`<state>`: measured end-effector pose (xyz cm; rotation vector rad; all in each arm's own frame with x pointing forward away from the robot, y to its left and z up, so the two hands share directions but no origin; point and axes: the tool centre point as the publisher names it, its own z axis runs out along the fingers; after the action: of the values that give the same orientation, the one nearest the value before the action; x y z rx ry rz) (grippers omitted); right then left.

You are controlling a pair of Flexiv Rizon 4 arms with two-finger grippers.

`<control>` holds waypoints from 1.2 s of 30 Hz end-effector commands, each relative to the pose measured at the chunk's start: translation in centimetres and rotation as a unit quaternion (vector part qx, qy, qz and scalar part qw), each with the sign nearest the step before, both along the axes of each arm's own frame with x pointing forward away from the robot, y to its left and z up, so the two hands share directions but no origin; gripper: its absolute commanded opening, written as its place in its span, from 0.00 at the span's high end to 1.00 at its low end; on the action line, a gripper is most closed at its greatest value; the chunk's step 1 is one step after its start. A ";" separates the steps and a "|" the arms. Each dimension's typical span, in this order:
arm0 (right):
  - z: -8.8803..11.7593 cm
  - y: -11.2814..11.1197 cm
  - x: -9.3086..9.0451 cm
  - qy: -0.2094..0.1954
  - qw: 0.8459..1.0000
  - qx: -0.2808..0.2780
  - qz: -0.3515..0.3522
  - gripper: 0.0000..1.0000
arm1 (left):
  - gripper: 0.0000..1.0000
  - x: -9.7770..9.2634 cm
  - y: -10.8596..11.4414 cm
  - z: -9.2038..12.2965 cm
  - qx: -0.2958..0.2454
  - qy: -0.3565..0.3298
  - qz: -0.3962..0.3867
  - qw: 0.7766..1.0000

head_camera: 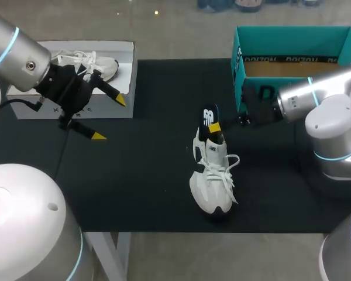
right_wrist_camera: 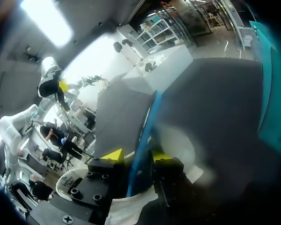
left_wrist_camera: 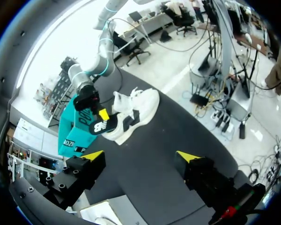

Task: Take the shoe out of the shoebox, open the shoe tongue, remove and reinsert the insole, then place the shoe into the shoebox

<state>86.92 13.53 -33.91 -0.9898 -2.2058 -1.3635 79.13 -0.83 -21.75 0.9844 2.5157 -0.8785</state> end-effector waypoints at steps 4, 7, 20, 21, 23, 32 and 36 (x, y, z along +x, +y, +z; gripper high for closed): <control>0.1 0.0 1.1 -0.001 1.000 -0.008 -0.002 1.00 | 0.00 -0.1 0.0 0.1 0.003 0.000 0.000 1.000; 0.0 -0.3 0.8 0.000 1.000 -0.008 -0.004 1.00 | 0.00 -0.1 0.0 0.1 0.003 0.000 0.000 1.000; -2.6 0.4 -3.3 0.041 0.999 -0.004 0.008 1.00 | 0.00 -0.1 0.0 0.1 0.003 0.000 0.000 1.000; -2.9 0.4 -3.6 0.044 0.999 -0.003 0.008 1.00 | 0.00 -0.1 0.0 0.1 0.003 0.000 0.000 1.000; -3.1 0.5 -3.7 0.047 0.999 -0.005 0.009 1.00 | 0.00 -0.1 0.0 0.1 0.003 0.000 0.000 1.000; -1.4 0.2 -1.8 0.027 1.000 -0.008 -0.002 0.21 | 0.00 -0.1 0.0 0.1 0.003 0.000 0.000 1.000; -0.7 0.2 -0.7 0.018 1.000 -0.012 -0.002 0.17 | 0.00 -0.1 0.0 0.1 0.003 0.000 0.000 1.000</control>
<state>85.62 13.60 -34.86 -1.0207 -2.1915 -1.3315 79.13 -0.83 -21.75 0.9845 2.5157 -0.8785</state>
